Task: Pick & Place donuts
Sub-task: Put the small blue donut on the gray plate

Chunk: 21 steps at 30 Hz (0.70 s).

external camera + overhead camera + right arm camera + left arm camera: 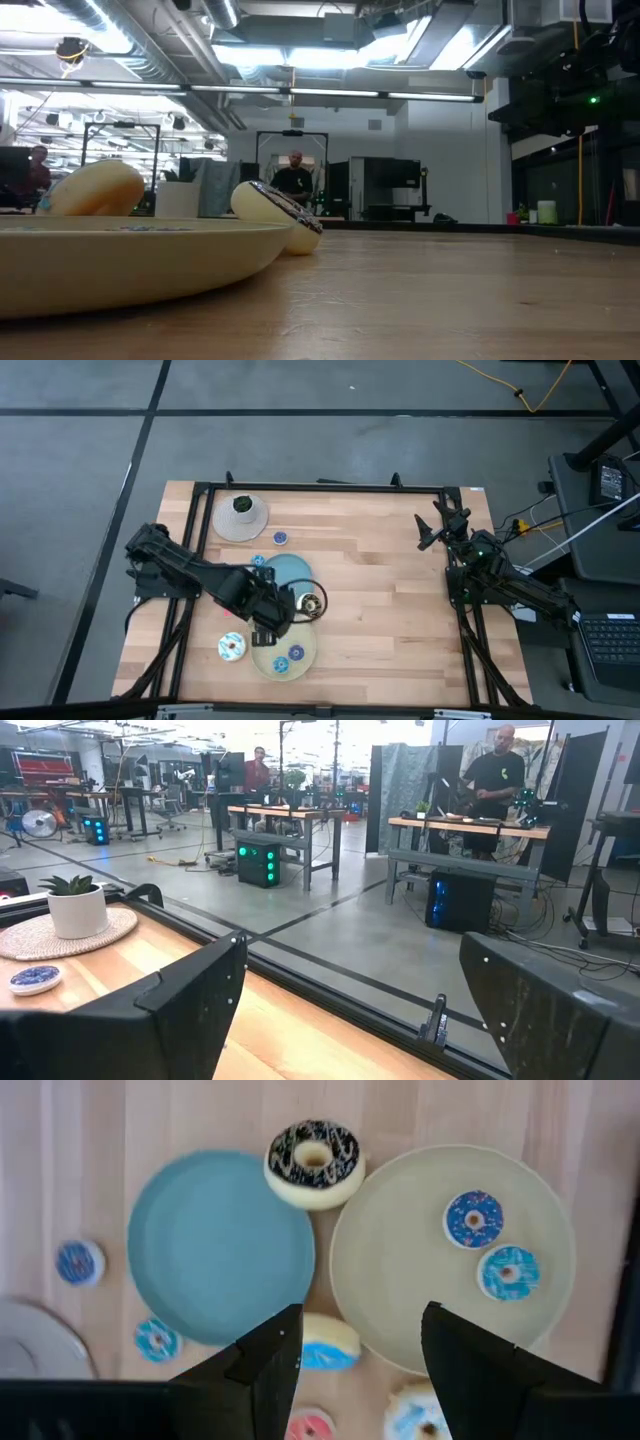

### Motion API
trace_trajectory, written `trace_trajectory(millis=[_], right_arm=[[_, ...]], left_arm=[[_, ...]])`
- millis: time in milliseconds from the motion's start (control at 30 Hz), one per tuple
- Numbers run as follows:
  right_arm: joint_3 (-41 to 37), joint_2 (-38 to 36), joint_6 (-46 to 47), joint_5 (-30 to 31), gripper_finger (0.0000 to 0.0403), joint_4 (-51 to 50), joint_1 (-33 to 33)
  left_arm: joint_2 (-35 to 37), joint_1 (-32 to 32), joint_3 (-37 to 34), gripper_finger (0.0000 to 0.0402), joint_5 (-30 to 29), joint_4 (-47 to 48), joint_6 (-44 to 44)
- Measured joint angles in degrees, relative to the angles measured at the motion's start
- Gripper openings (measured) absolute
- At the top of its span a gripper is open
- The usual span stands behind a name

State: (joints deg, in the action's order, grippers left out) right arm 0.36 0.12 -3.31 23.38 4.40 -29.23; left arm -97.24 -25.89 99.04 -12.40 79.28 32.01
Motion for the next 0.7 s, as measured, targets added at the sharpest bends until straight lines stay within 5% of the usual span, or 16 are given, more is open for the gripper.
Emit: trace_trajectory(millis=[400, 700], right_arm=[[0.00, 0.00, 0.00, 0.00, 0.0365, 0.00, 0.00], [-0.02, 0.02, 0.00, 0.00, 0.0365, -0.01, 0.00]], left_arm=[[6.20, 6.35, 0.00, 0.0193, 0.56, 4.96, 15.77], [6.92, 13.46, 0.00, 0.0193, 3.37, 8.02, 18.49]])
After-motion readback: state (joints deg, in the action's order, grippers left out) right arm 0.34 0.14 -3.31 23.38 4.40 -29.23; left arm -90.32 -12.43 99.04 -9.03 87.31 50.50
